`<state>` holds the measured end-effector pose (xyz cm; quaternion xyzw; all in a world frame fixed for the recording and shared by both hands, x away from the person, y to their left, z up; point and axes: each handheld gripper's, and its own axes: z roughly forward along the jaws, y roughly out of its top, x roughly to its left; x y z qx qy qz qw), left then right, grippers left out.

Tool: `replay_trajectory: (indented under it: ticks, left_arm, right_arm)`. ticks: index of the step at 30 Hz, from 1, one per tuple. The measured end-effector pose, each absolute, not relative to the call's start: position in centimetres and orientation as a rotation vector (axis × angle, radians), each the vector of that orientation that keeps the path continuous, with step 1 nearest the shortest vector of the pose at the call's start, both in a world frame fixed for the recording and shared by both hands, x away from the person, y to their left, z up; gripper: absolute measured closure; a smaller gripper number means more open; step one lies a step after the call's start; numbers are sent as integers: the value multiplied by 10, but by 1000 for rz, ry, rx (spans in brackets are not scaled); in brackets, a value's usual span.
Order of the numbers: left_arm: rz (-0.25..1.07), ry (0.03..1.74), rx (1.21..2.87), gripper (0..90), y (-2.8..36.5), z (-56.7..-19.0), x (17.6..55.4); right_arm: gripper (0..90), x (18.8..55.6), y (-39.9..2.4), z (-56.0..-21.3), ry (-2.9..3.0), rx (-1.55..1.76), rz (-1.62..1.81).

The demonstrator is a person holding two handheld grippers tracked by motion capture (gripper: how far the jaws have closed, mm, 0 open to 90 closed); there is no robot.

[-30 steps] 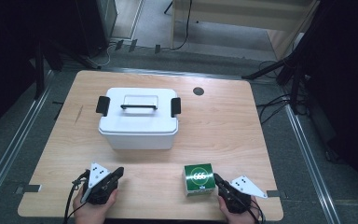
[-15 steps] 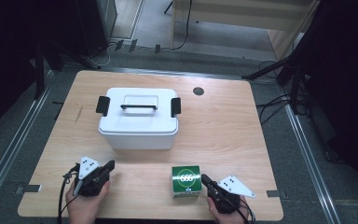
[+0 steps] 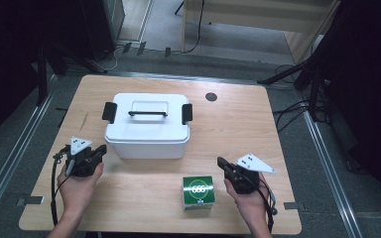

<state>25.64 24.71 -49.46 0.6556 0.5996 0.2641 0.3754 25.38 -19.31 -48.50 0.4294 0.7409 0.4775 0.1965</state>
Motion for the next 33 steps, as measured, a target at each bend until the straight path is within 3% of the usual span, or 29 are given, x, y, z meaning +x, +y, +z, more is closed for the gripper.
replay_trajectory:
  ticks: [16,23,33]
  left_arm:
    - [653,1528,1703,900,244,-484,281]
    - [651,1526,1720,900,241,-484,283]
    - [632,1516,1723,900,228,-483,285]
  right_arm:
    - [900,339,-123,-473,2239,1153,1227]
    - [900,345,-100,-473,2278,1106,1195]
    - [900,338,-114,-473,2260,1125,1202]
